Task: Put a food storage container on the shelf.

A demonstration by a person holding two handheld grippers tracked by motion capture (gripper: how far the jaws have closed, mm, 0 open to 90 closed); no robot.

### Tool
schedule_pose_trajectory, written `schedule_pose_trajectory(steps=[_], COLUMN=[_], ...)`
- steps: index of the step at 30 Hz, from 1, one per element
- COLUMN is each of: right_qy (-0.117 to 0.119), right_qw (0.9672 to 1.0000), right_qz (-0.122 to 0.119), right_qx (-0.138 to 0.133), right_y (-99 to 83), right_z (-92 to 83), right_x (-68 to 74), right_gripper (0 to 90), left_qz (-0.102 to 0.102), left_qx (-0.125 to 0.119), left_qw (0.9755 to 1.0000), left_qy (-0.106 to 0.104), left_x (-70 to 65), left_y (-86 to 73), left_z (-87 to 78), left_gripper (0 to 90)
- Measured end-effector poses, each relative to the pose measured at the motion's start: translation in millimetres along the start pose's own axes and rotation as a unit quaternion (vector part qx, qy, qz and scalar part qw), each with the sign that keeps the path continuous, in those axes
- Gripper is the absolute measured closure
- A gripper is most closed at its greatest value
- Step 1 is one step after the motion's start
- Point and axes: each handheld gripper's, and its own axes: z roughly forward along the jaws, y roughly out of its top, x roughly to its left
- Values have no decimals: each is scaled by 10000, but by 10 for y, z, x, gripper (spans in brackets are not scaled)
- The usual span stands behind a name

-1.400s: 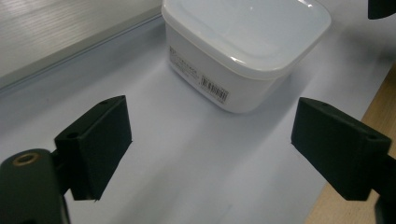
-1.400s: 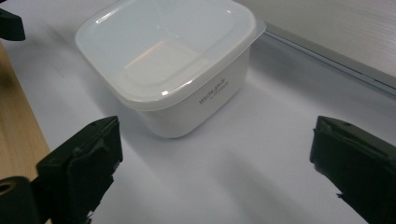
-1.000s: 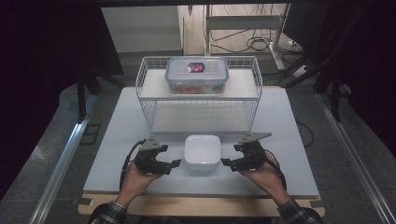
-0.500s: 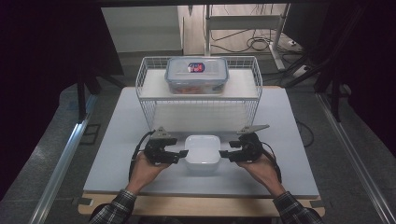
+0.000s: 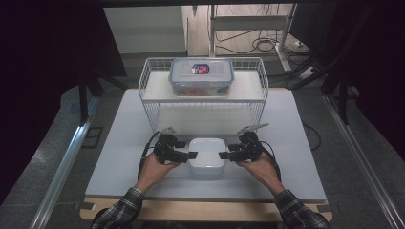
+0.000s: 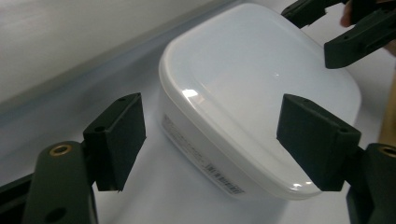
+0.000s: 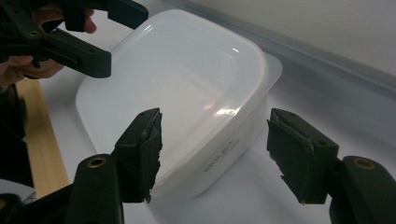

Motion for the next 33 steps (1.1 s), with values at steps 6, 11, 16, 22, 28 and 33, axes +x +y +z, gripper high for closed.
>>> schedule_pose_trajectory(steps=[6, 11, 16, 22, 28, 33], right_qy=[281, 380, 428, 360, 110, -139], right_qw=[9992, 9967, 9934, 9926, 9946, 9966], right_qz=[244, 674, 1048, 1163, 998, 696], right_qx=[126, 235, 165, 15, -268, -425], right_y=[3, -13, -32, -19, -21, -21], right_z=[36, -12, -83, -132, -164, -167], right_x=[-2, -13, -8, 29, 85, 161], right_gripper=[421, 520, 638, 725, 793, 793], left_qz=[-357, -460, -562, -716, -935, -867], left_qx=[119, 149, 140, -184, -467, -545], left_qw=[9983, 9981, 9978, 9972, 9944, 9947], left_qy=[-437, -392, -320, -91, -129, 13], left_x=[34, -29, -98, -122, -85, -114], left_y=[-23, -64, -94, -99, -128, -128], left_z=[14, -72, -157, -222, -255, -258], left_gripper=[327, 420, 548, 664, 786, 789])
